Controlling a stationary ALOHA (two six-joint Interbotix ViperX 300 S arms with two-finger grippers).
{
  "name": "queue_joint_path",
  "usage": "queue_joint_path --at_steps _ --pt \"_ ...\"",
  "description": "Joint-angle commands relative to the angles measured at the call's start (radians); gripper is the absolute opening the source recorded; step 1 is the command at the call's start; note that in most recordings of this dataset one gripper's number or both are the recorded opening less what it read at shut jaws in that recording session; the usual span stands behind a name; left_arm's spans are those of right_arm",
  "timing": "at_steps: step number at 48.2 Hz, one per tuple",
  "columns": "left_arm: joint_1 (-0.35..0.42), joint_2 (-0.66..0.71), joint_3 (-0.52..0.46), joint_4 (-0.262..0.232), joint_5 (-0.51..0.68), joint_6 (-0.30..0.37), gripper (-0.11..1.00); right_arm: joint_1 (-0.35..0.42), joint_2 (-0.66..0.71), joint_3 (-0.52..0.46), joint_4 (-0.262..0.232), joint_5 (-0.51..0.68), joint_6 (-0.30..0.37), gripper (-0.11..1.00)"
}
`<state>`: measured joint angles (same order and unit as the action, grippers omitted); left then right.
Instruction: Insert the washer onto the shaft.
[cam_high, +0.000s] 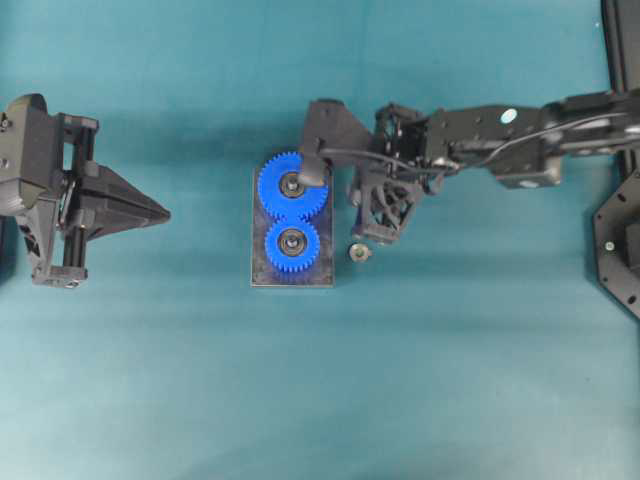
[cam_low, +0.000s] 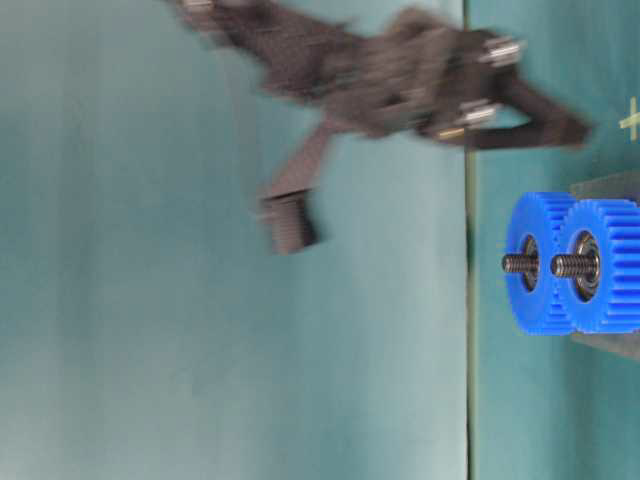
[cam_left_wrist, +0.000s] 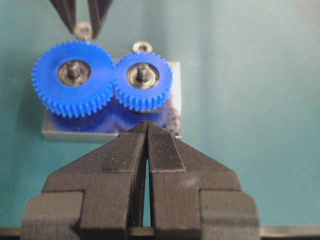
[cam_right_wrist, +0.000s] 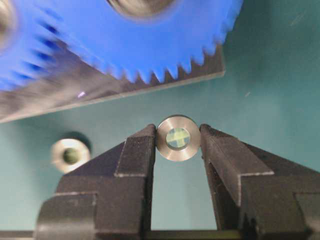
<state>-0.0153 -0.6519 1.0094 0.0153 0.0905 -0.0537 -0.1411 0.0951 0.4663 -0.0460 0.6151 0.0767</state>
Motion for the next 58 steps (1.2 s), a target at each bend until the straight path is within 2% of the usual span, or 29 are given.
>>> queue_joint_path --at_steps 1,21,33,58 --pt "0.0 -0.002 -0.009 0.003 -0.009 0.002 0.0 0.023 -0.044 -0.054 -0.017 0.034 -0.002 0.32" --pt "0.0 -0.002 -0.008 0.003 -0.009 0.002 0.0 0.044 0.005 -0.204 -0.037 0.066 -0.006 0.32" --pt "-0.002 -0.003 -0.008 0.002 -0.009 0.002 0.0 0.044 0.06 -0.265 -0.04 0.069 -0.044 0.32" --pt "-0.002 -0.008 -0.002 0.002 -0.009 -0.002 0.0 0.04 0.117 -0.288 -0.041 0.089 -0.064 0.32"
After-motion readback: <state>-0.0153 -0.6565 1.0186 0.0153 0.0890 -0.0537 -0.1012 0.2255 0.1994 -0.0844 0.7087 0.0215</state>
